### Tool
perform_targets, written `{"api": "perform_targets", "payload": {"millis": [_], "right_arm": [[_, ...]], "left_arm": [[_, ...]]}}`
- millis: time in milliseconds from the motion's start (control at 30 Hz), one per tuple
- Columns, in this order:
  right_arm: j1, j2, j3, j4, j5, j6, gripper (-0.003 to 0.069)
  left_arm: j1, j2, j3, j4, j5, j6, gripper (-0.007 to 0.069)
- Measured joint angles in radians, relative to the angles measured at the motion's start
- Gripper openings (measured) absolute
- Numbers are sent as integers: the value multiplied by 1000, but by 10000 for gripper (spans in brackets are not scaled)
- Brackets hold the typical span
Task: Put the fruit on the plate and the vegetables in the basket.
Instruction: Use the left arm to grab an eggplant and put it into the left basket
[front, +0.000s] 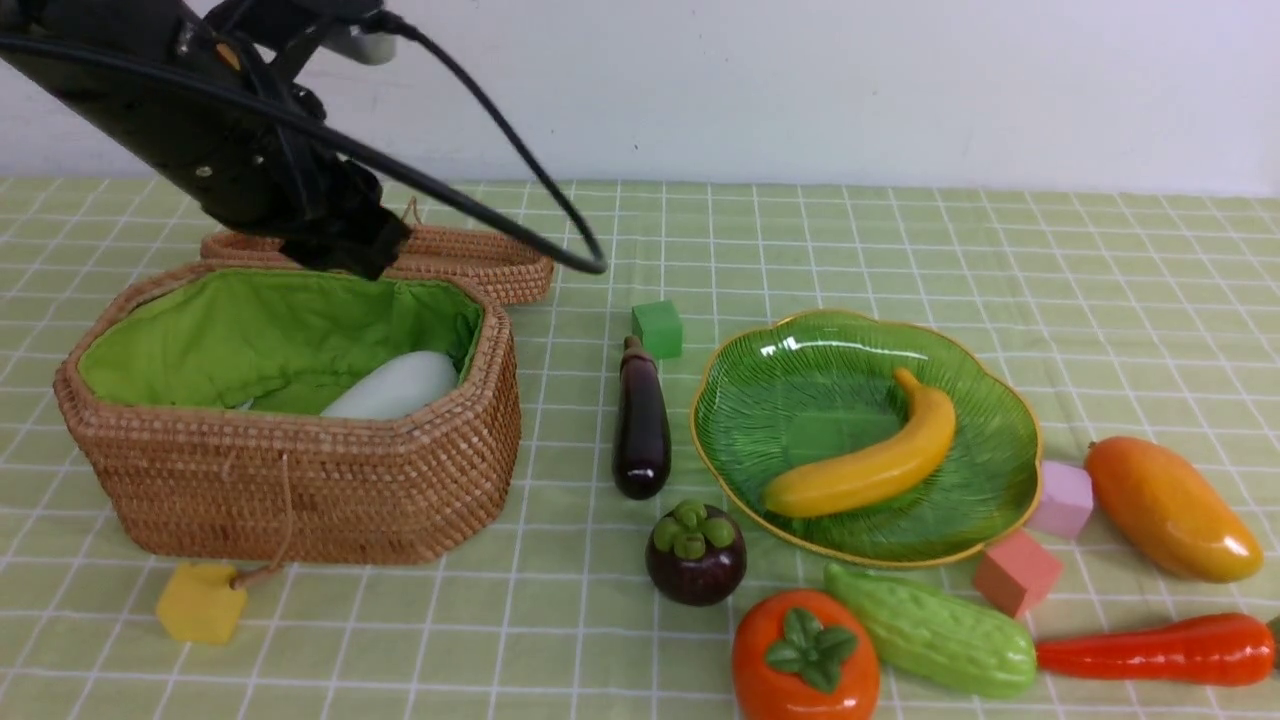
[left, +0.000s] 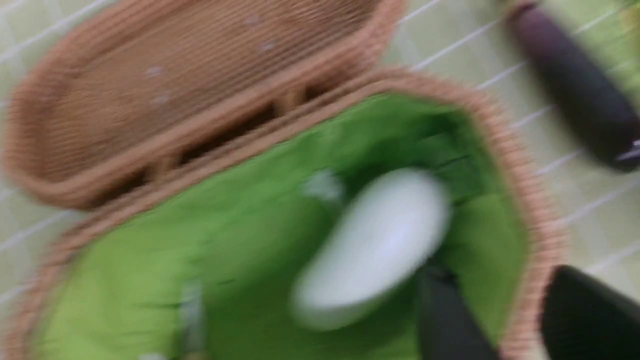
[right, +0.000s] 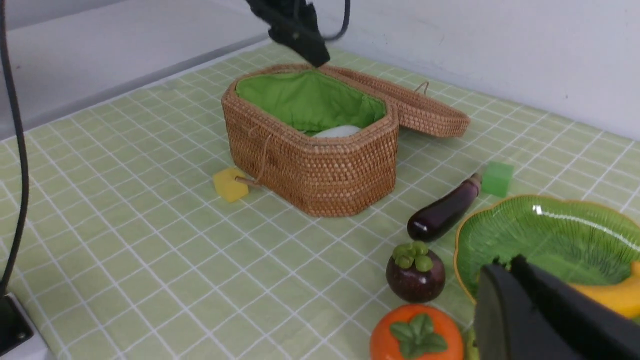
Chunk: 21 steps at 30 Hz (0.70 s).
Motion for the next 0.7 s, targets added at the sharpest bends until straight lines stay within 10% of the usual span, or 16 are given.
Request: {"api": "perform_targets", "payload": {"millis": [100, 367, 700], "right_arm": [[0, 0, 0, 3, 70, 42, 15], [0, 0, -14, 7, 205, 62, 18], [0, 0, -113, 2, 242, 62, 23]], "left_arm": [[-117, 0, 0, -14, 73, -97, -2], [-355, 93, 0, 77, 71, -420, -13], [-370, 350, -76, 184, -92, -535, 303]]}}
